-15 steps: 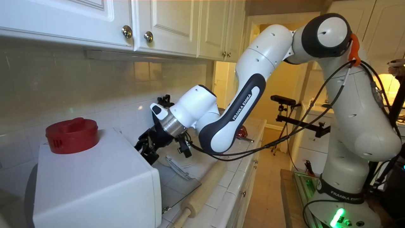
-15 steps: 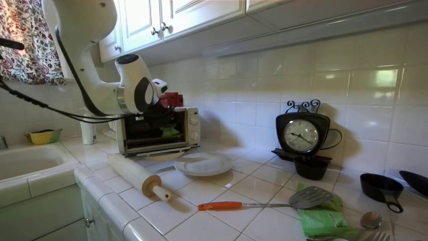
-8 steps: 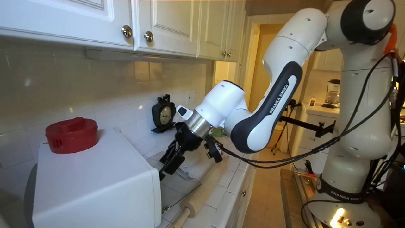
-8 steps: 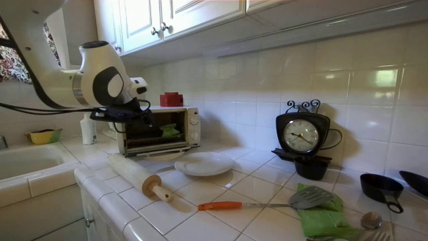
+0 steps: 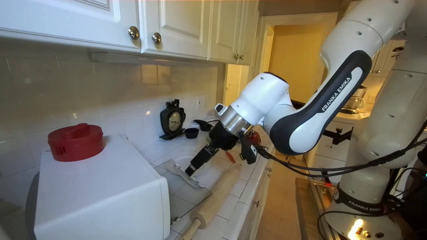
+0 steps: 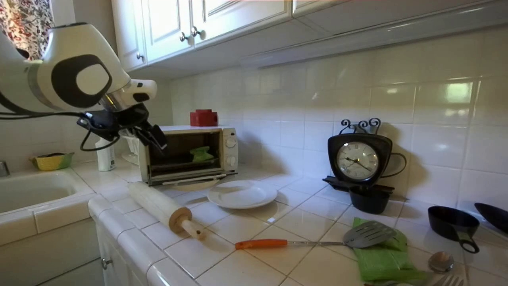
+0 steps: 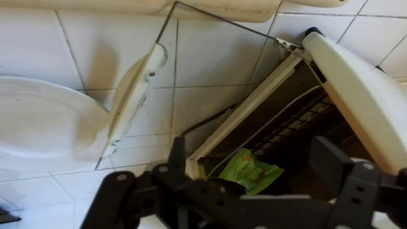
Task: Move the green packet from the plate to the mini oven
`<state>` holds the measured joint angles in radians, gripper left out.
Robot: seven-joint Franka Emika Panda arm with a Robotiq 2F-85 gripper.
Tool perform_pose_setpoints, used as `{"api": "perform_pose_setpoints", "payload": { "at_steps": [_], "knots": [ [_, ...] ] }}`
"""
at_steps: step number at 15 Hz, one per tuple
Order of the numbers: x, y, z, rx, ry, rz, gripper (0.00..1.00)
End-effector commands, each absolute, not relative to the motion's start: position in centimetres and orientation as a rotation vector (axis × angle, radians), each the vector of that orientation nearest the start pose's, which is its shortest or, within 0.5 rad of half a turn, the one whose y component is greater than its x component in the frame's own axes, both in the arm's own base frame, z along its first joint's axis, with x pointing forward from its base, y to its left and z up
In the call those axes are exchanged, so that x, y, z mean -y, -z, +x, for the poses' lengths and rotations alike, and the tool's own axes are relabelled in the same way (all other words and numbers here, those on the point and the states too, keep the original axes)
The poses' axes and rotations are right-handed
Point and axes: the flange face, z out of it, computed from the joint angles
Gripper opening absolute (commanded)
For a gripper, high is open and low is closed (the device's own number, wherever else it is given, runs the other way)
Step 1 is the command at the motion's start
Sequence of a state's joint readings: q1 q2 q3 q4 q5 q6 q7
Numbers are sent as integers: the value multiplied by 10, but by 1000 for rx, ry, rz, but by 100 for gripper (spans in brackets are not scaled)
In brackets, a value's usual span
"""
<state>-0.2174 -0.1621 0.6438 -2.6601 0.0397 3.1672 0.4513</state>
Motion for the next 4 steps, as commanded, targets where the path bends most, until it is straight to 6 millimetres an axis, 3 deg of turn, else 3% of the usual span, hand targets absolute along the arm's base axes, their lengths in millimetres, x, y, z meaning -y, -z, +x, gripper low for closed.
{"api": "perform_pose_setpoints", "payload": {
  "at_steps": [1,4],
  "knots": [
    [-184,-365,421,-99,891,-2821,100],
    [-182,-380,415,-146,912,-2826,100]
  ]
}}
